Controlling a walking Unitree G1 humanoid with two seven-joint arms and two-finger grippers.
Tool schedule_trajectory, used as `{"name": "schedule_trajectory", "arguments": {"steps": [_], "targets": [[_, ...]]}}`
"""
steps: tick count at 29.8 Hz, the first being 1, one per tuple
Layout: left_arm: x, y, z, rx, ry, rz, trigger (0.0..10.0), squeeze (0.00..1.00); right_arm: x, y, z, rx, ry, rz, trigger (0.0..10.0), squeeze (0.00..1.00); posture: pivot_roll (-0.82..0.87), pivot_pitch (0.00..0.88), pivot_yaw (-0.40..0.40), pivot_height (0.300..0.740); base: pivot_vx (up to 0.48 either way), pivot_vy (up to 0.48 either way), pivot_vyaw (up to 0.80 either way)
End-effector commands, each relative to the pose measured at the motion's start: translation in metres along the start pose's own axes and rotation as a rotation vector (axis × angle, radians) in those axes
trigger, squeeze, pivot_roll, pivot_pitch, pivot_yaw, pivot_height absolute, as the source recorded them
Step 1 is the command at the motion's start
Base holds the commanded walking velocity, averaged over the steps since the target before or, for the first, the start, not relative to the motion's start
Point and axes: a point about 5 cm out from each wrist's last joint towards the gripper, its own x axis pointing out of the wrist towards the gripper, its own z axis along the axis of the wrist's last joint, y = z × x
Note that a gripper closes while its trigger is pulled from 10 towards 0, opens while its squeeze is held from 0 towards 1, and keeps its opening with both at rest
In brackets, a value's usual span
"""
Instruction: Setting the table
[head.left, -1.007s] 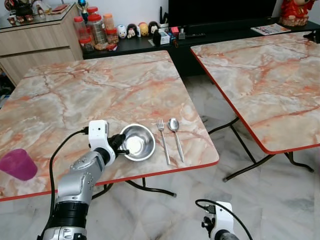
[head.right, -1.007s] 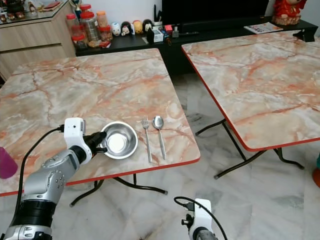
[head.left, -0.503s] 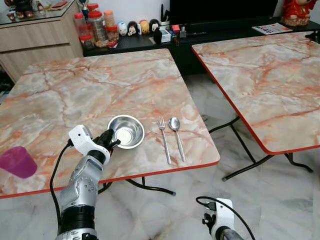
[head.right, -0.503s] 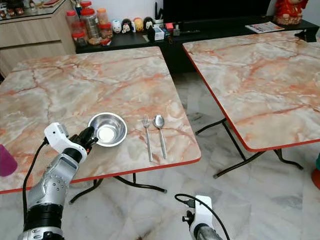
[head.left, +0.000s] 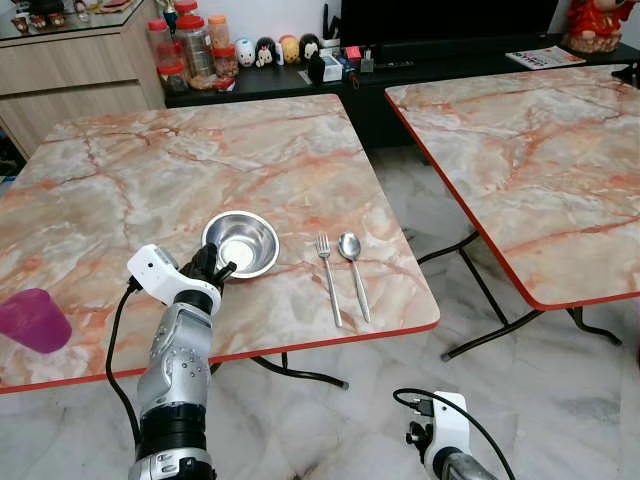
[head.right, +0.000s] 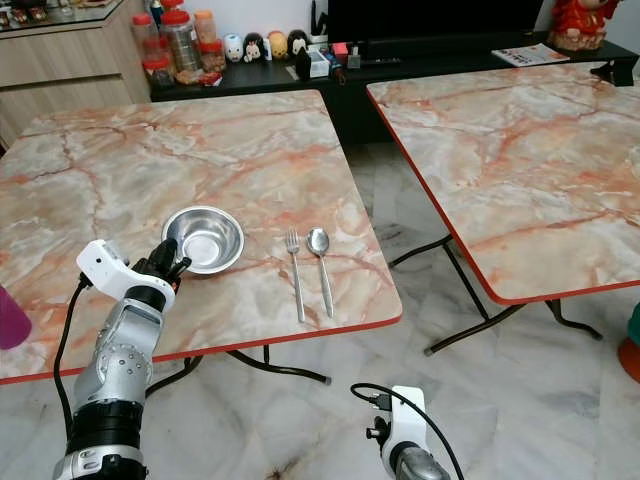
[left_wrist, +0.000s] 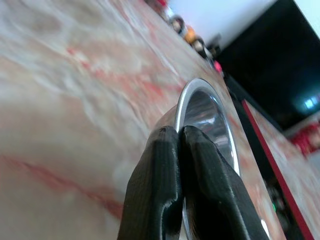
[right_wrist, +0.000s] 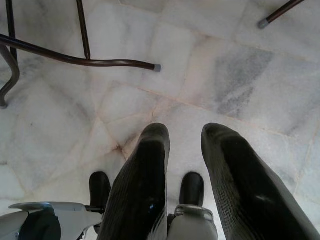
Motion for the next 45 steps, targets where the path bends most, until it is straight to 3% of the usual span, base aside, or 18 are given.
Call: {"name": "schedule_trajectory", "arguments": {"steps": [1,12,19,24,33,42,45], "targets": [[0.005,-0.005,0.009,0.006,-0.060,0.011,10.0,0.00,0.001,0.001,0.003,0.014,-0.014,0.001,10.0,0.00,0.09,0.000,0.009,0.740,0.000,-0.394,0.00],[0.007,-0.010,0.016,0.008,-0.124,0.021,10.0,0.00,0.001,0.001,0.003,0.001,-0.009,-0.001,10.0,0.00,0.09,0.000,0.008,0.740,0.000,-0.426,0.00],[0.007,-0.014,0.016,0.024,-0.129,0.013,10.0,0.00,0.000,0.001,0.003,-0.025,-0.021,0.007,10.0,0.00,0.09,0.000,0.008,0.740,0.000,-0.466,0.22],[0.007,-0.014,0.016,0.018,-0.133,0.012,10.0,0.00,0.000,0.001,0.001,0.017,-0.019,-0.004,10.0,0.00,0.09,0.000,0.014,0.740,0.000,-0.465,0.48],[0.007,-0.018,0.015,0.025,-0.129,-0.009,10.0,0.00,0.000,0.000,0.000,0.010,-0.014,-0.004,10.0,0.00,0.09,0.000,0.012,0.740,0.000,-0.460,0.00],[0.000,-0.006,0.017,0.036,-0.144,0.016,10.0,0.00,0.000,0.000,-0.001,0.008,-0.014,-0.002,10.0,0.00,0.09,0.000,0.011,0.740,0.000,-0.458,0.00],[-0.014,0.011,0.016,0.067,-0.141,0.032,10.0,0.00,0.000,0.001,-0.001,0.008,-0.014,0.000,10.0,0.00,0.09,0.000,0.013,0.740,0.000,-0.458,0.00]]}}
